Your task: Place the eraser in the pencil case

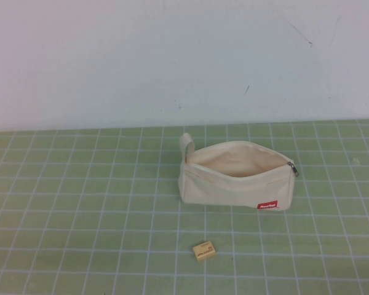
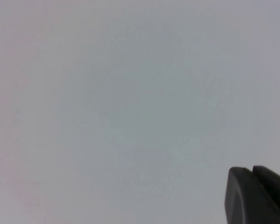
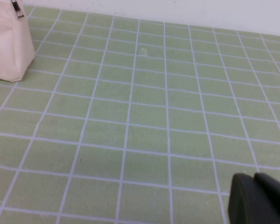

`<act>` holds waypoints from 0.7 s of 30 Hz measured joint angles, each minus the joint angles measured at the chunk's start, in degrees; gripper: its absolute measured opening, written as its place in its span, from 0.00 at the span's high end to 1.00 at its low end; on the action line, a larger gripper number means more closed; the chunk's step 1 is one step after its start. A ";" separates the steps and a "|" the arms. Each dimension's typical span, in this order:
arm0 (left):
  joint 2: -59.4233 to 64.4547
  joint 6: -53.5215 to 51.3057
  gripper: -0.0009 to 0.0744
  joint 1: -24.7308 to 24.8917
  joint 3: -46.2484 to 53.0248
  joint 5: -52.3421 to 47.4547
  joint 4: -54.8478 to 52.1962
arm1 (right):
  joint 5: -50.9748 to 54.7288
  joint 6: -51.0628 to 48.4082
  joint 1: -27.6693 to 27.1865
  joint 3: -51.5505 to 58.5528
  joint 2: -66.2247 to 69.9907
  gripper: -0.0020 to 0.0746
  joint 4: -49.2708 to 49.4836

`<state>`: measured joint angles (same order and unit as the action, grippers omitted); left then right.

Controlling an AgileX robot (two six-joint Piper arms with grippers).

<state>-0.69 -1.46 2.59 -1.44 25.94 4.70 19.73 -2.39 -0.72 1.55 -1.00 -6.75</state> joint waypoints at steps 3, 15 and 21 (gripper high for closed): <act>0.00 0.00 0.99 0.00 -8.02 -9.83 0.00 | 0.00 0.00 0.00 0.00 0.00 0.97 0.00; 21.16 -2.14 0.99 0.00 -45.56 -61.15 0.00 | 0.00 0.00 0.00 0.00 0.00 0.97 0.00; 36.07 -17.26 0.99 0.00 -48.84 -66.47 8.85 | 0.00 0.00 0.00 0.00 0.00 0.97 0.00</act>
<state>35.38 -18.72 2.59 -50.28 -40.54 13.55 19.73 -2.39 -0.72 1.55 -1.00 -6.75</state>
